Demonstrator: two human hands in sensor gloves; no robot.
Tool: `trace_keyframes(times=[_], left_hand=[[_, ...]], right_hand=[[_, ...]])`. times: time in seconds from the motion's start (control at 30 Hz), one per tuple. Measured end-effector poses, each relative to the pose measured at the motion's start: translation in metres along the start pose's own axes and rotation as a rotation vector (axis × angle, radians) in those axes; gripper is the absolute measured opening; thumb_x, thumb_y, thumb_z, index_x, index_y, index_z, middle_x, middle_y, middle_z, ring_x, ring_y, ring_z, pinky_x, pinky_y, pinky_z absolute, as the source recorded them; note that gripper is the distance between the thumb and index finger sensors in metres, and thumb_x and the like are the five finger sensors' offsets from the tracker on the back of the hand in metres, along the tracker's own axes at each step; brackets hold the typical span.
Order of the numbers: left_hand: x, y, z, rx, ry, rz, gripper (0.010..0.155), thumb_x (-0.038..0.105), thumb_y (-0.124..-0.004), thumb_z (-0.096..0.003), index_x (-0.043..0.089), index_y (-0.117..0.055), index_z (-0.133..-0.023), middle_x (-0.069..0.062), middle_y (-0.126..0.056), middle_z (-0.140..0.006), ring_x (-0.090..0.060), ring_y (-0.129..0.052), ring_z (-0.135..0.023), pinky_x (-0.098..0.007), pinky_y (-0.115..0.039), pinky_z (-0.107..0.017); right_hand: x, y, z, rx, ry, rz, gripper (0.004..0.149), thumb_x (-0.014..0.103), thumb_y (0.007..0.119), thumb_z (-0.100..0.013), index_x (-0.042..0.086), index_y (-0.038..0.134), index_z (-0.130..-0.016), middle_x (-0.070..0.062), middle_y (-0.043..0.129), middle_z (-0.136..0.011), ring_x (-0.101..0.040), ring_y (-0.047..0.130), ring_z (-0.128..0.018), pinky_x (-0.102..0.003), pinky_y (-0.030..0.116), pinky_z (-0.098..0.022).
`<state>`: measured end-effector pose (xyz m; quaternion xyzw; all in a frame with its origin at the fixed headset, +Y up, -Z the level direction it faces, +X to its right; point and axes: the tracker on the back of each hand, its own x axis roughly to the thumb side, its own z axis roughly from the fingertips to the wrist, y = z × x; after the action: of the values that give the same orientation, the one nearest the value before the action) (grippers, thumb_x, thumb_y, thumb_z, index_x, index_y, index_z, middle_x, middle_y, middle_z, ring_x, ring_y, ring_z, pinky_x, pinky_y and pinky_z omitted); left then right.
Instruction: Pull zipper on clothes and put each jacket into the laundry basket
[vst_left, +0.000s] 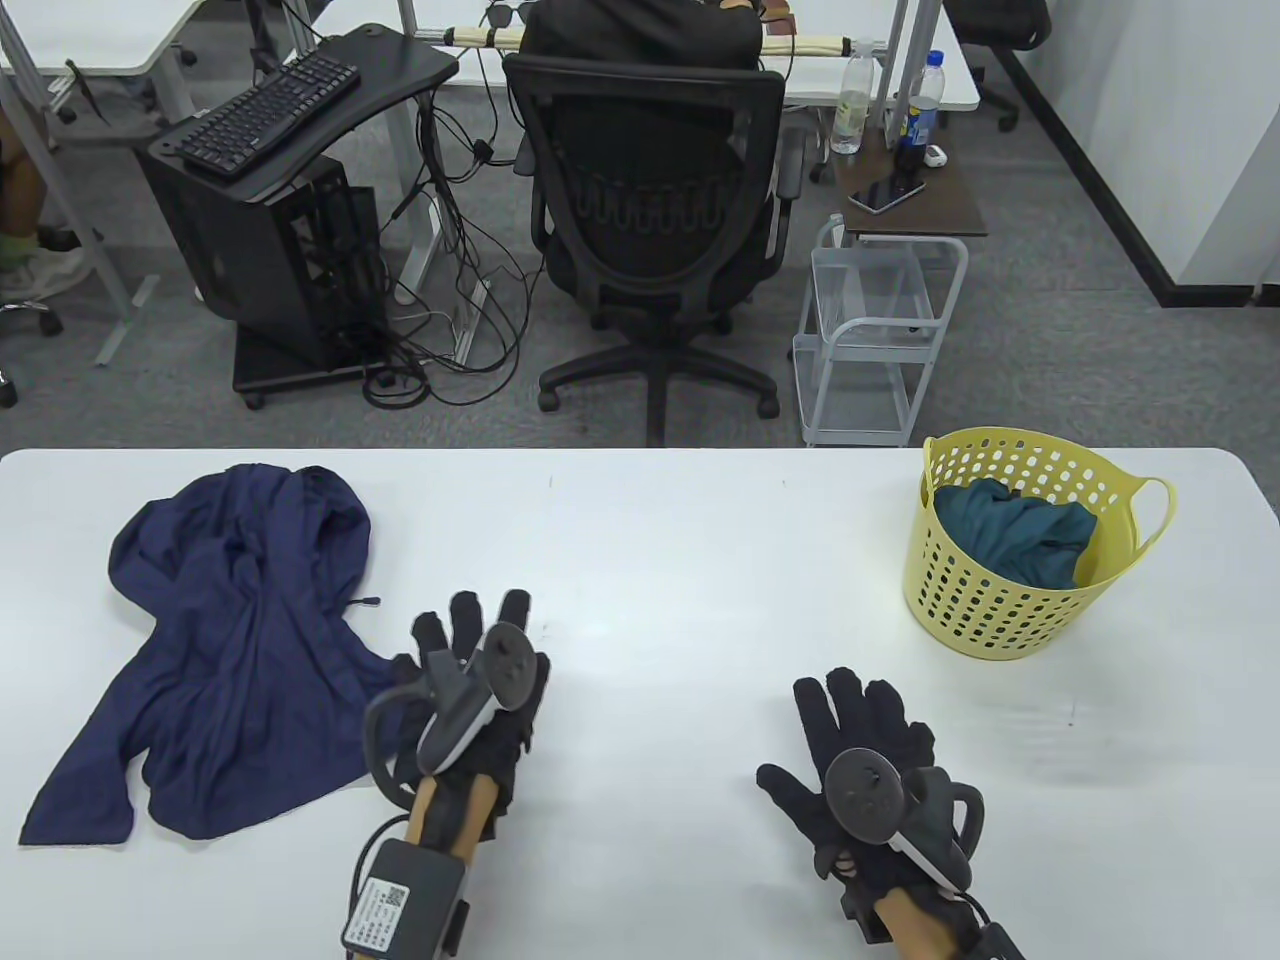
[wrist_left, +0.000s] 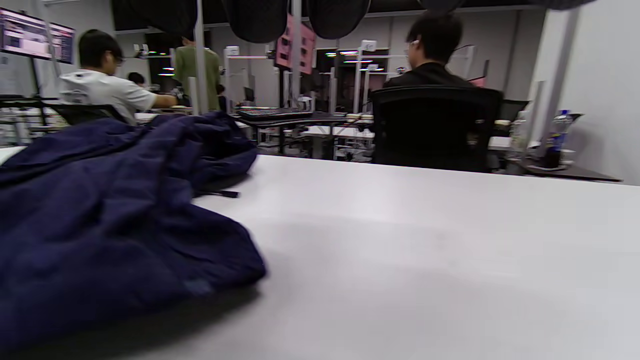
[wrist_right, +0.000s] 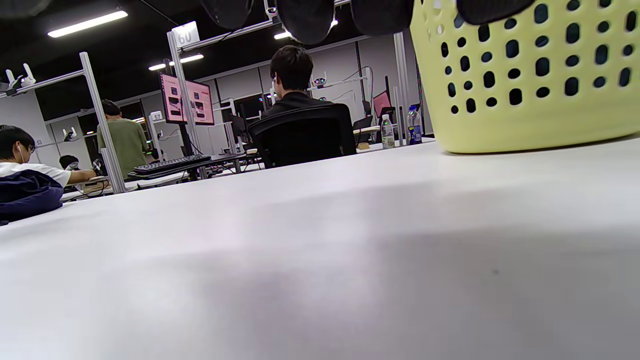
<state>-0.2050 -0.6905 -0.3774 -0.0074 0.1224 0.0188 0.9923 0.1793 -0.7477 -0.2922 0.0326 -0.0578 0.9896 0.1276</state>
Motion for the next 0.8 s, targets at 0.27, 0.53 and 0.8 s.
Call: trace_keyframes(times=[0.27,0.53,0.8], left_hand=[[-0.127,-0.032,-0.073,-0.247,0.370,0.228,0.094,0.081,-0.068,-0.0346,0.058,-0.005,-0.101,0.006,-0.001,-0.121,-0.031,-0.007,-0.111,-0.064,-0.028,-0.077],[-0.197,-0.088,-0.094,-0.471,0.518,0.240,0.110,0.078,-0.079,-0.0297,0.057,0.010,-0.091,0.003,0.015,-0.111,-0.032,-0.014,-0.112,-0.062,-0.031,-0.077],[-0.204,-0.075,-0.101,-0.430,0.459,0.165,0.095,0.063,-0.086,-0.0313,0.049,-0.028,-0.106,0.009,-0.035,-0.118,-0.024,-0.048,-0.099,-0.054,-0.054,-0.073]], right_hand=[[-0.001,0.004,-0.003,0.027,0.012,0.019,0.088,0.081,0.057,-0.043,0.037,0.031,-0.114,-0.003,0.032,-0.127,-0.048,0.035,-0.112,-0.077,0.040,-0.070],[0.000,0.005,-0.003,0.040,0.011,0.029,0.088,0.080,0.057,-0.043,0.037,0.031,-0.114,-0.003,0.033,-0.126,-0.048,0.035,-0.112,-0.076,0.040,-0.070],[0.008,0.007,0.000,0.049,-0.023,0.065,0.086,0.078,0.059,-0.044,0.036,0.033,-0.114,-0.003,0.034,-0.126,-0.048,0.038,-0.111,-0.075,0.042,-0.070]])
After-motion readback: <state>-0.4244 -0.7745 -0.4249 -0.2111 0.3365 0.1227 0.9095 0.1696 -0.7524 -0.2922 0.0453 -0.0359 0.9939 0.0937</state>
